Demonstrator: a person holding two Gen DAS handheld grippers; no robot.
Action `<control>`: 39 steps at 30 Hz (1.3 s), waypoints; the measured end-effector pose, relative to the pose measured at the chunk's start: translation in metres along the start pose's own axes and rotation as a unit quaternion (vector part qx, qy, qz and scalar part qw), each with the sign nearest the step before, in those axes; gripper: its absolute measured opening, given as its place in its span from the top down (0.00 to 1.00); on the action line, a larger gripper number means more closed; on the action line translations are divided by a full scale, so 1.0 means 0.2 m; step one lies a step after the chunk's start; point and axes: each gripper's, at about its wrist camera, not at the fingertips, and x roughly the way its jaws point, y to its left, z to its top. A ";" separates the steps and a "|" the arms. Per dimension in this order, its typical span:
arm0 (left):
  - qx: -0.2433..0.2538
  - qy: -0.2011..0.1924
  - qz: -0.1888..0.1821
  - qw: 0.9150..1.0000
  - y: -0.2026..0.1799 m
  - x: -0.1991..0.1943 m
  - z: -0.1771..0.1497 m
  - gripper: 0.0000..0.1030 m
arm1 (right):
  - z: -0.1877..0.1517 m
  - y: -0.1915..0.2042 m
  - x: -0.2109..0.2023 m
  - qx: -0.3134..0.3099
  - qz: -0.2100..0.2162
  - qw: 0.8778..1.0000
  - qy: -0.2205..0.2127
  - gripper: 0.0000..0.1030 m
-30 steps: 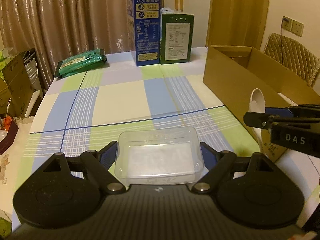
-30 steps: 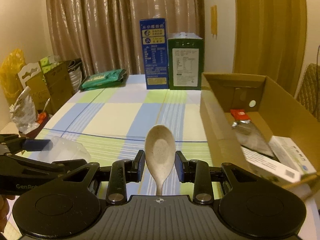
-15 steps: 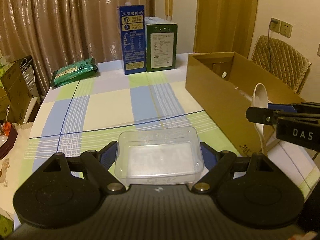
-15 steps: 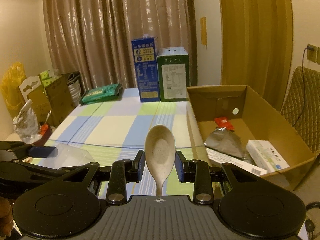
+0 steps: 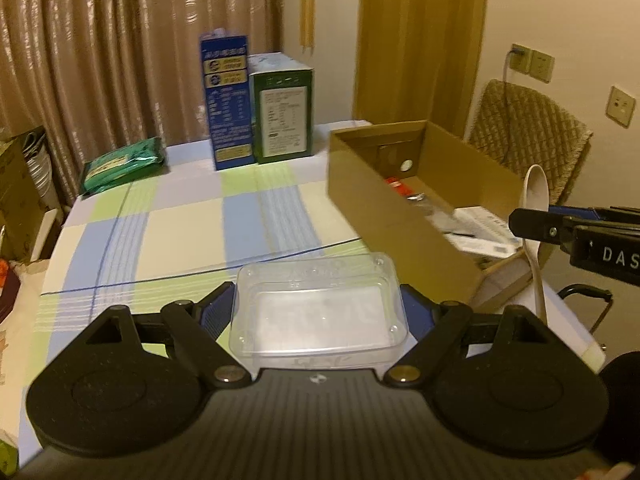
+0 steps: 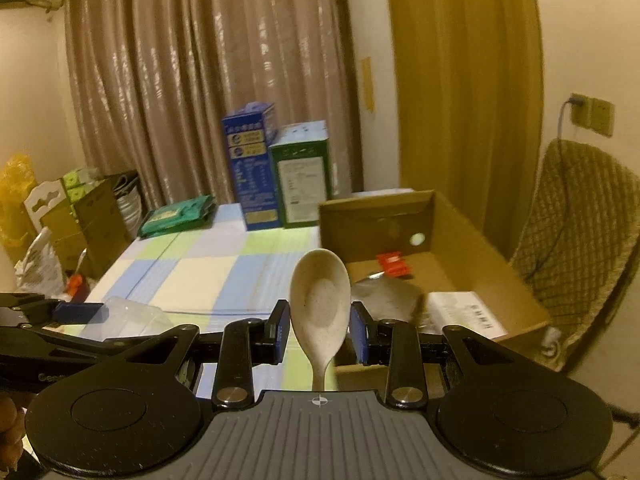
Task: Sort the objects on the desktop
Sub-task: 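Carry the clear tray with the left tool while the right tool carries the spoon to the cardboard box, then open the left tool to drop the tray while the right tool drops the spoon into the box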
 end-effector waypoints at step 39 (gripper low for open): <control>0.028 0.008 -0.105 0.994 -0.56 0.55 0.51 0.20 | 0.44 -0.60 0.38 -0.020 -0.034 0.999 0.011 0.72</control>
